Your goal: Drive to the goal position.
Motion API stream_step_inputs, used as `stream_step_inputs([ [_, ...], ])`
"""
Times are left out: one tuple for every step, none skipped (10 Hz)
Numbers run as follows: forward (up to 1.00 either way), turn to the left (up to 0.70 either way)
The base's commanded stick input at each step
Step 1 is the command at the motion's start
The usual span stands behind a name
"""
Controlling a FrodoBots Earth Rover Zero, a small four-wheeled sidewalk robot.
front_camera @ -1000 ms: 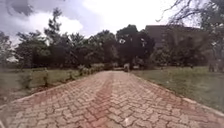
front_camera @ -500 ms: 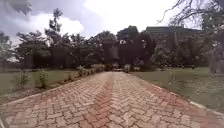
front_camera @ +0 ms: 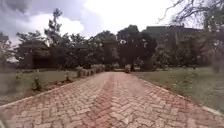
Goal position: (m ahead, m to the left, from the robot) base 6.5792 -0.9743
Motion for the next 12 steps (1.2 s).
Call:
stream_step_inputs([
  [0.6, 0.0],
  [0.7, 0.0],
  [0.7, 0.0],
  [0.7, 0.0],
  [0.7, 0.0],
  [0.7, 0.0],
  [0.7, 0.0],
  [0.7, 0.0],
  [0.7, 0.0],
  [0.7, 0.0],
  [0.7, 0.0],
  [0.7, -0.18],
])
